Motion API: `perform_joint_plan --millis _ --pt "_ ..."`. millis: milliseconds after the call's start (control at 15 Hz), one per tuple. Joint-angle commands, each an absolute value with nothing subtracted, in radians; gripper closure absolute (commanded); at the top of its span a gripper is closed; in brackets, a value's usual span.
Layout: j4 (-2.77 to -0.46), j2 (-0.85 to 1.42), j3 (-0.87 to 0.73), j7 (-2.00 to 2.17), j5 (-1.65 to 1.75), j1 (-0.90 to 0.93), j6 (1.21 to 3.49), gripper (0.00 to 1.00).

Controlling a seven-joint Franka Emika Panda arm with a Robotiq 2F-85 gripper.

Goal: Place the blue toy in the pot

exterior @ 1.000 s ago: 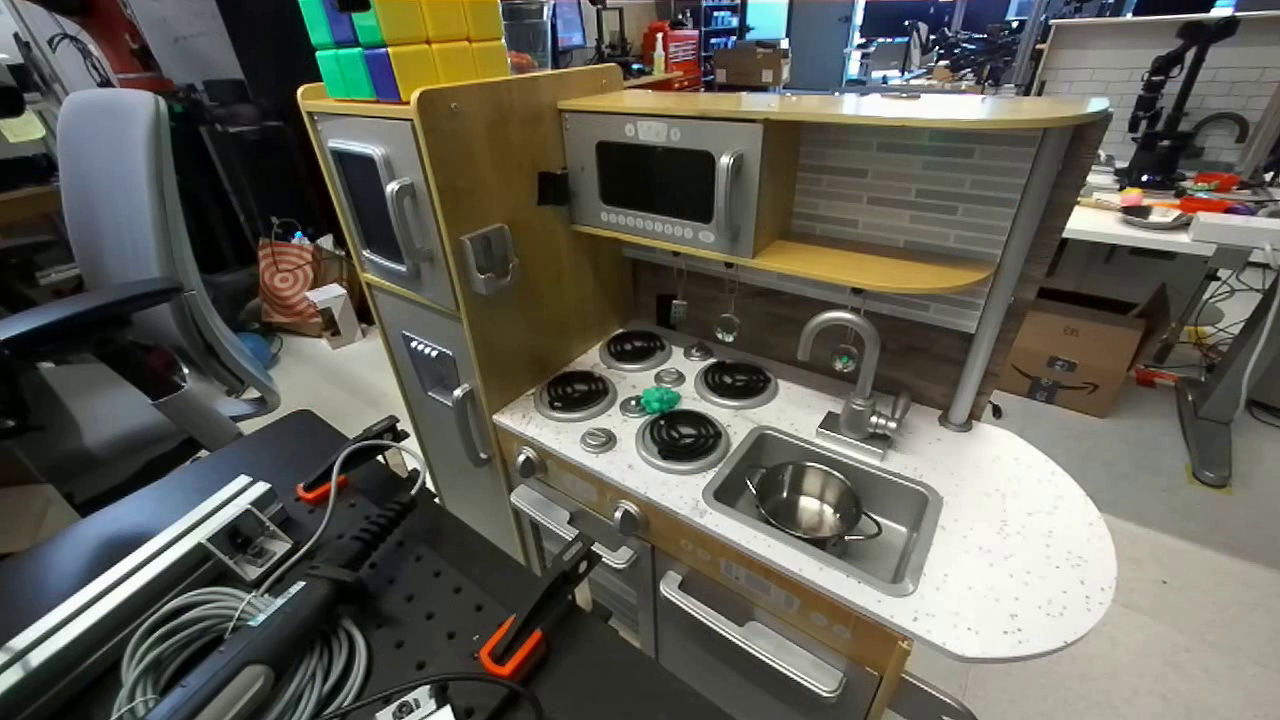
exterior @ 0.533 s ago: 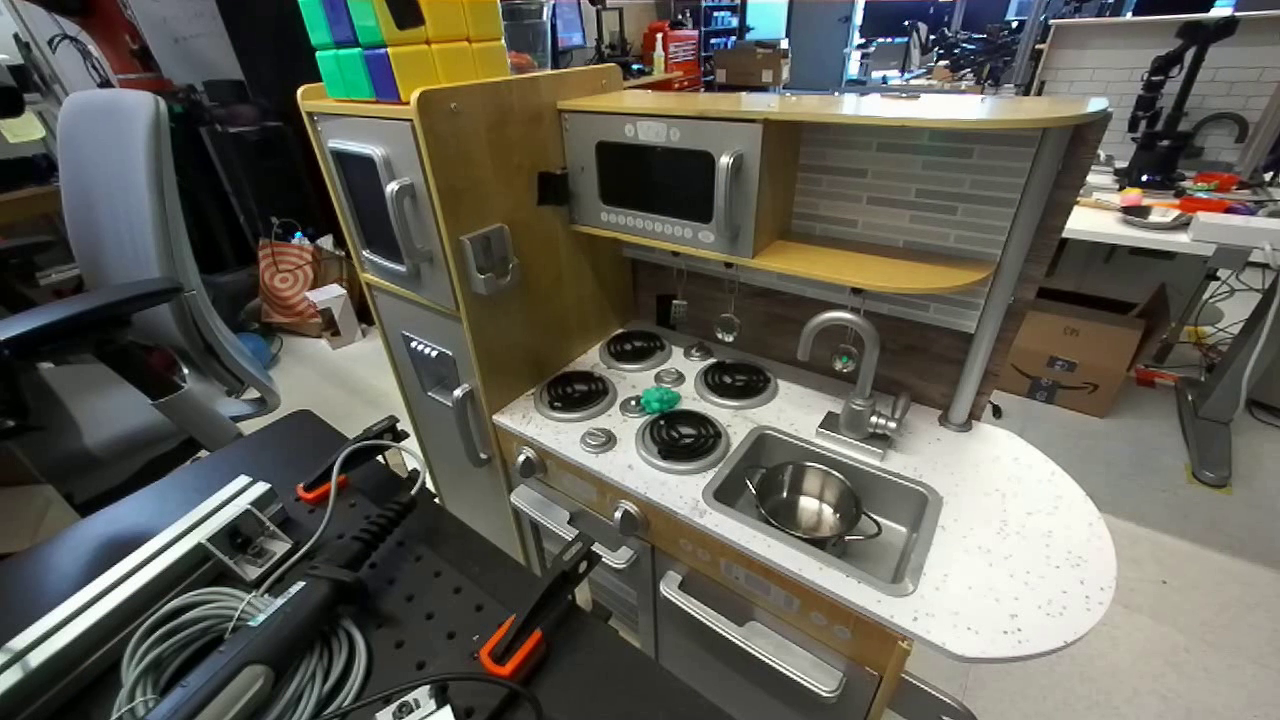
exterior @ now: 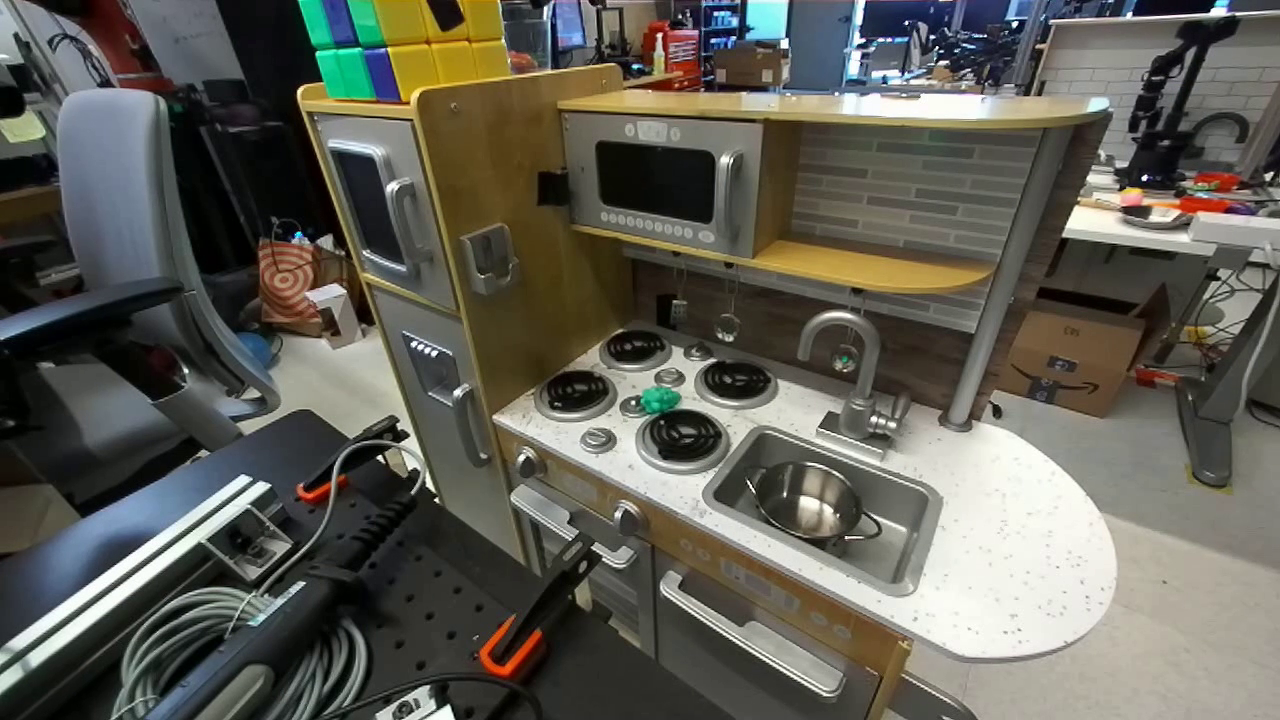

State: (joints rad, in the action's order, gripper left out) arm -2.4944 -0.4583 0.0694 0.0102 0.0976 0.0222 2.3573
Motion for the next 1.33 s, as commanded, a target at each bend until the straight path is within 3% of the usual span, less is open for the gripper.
perform_joint_plan --millis 0,400,933,1267 --pt "-2.481 -0.305 0.078 0.072 0.088 0.017 2.495 0.00" --pt "-2.324 -0.003 0.066 0.227 0.138 -0.019 2.552 0.00" --pt "-1.998 0.338 -0.023 0.390 0.207 0.031 2.377 0.00" --pt "-2.053 0.317 -0.030 0.345 0.178 0.035 2.411 0.00"
